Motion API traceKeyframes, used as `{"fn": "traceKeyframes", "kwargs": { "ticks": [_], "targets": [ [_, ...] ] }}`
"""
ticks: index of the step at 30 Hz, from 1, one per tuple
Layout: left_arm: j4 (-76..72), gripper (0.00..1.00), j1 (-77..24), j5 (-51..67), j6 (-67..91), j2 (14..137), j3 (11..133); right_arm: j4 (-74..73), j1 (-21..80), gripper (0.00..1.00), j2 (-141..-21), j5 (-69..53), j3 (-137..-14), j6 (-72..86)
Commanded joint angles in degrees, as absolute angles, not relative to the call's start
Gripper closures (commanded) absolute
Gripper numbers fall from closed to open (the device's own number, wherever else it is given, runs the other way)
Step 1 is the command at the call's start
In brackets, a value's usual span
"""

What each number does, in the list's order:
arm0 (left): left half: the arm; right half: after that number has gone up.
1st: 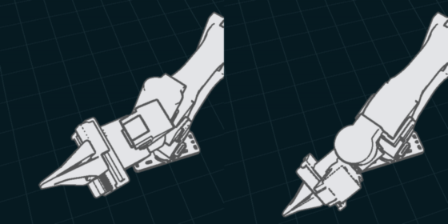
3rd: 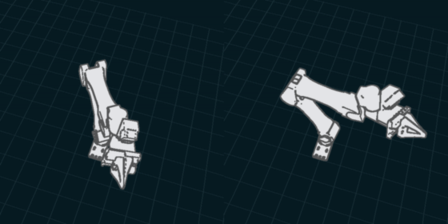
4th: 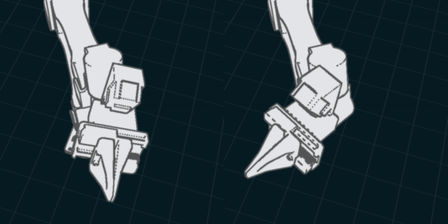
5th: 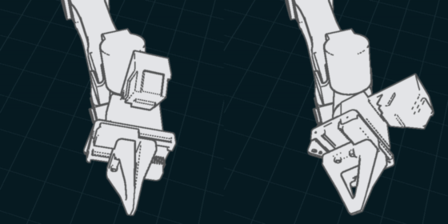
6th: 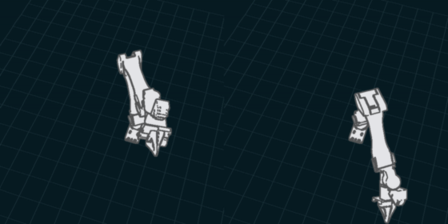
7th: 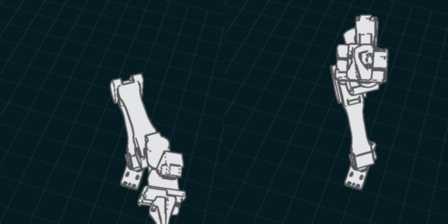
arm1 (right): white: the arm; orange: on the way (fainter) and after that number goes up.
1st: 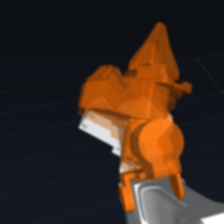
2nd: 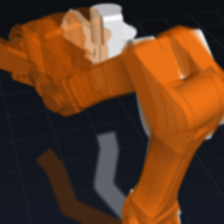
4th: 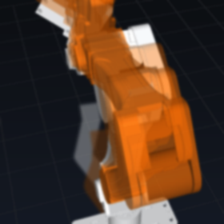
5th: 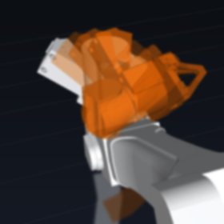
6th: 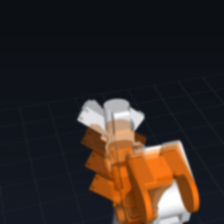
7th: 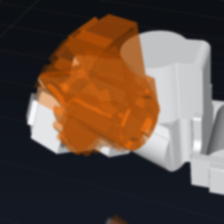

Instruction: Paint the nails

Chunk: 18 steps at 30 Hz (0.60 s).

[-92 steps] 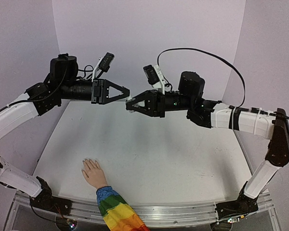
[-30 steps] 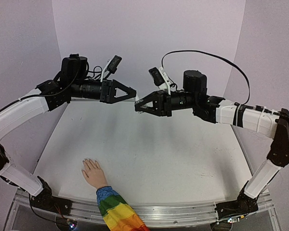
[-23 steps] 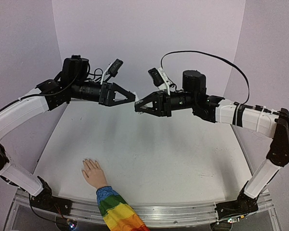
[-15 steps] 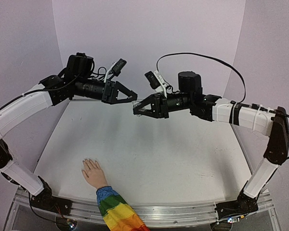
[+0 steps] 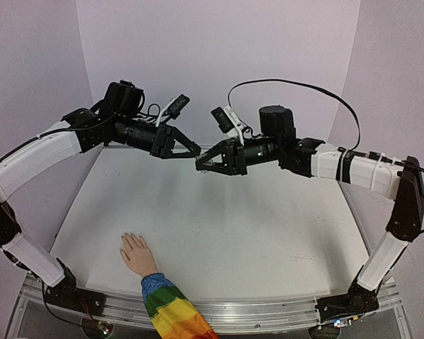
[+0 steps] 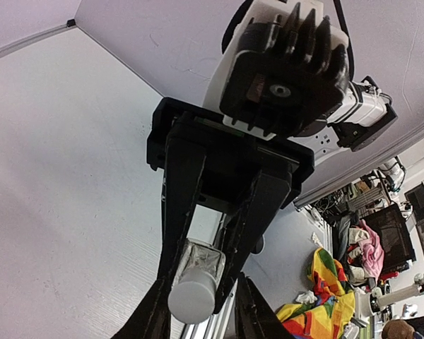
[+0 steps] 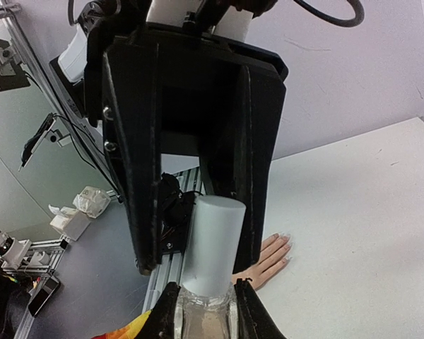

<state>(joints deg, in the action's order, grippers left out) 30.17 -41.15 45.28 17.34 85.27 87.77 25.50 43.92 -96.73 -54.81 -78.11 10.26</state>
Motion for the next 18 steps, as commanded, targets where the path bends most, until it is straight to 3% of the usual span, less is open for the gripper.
{"fn": "traceKeyframes", "kwargs": {
  "ticks": [1,11,18],
  "targets": [
    [29.75,0.7,-40.87,44.64,16.25,85.6,91.44,27.11,43.95,1.0,-96.88,-55.98,-81.4,9.25],
    [29.79,0.77,-40.87,42.99,16.68,85.83,91.68,26.63,43.95,1.0,-97.01,-56.25,-81.42,9.23],
    [29.9,0.94,-40.8,42.77,16.75,86.07,91.59,26.25,43.95,1.0,-96.78,-55.7,-81.21,8.81]
  ]
}}
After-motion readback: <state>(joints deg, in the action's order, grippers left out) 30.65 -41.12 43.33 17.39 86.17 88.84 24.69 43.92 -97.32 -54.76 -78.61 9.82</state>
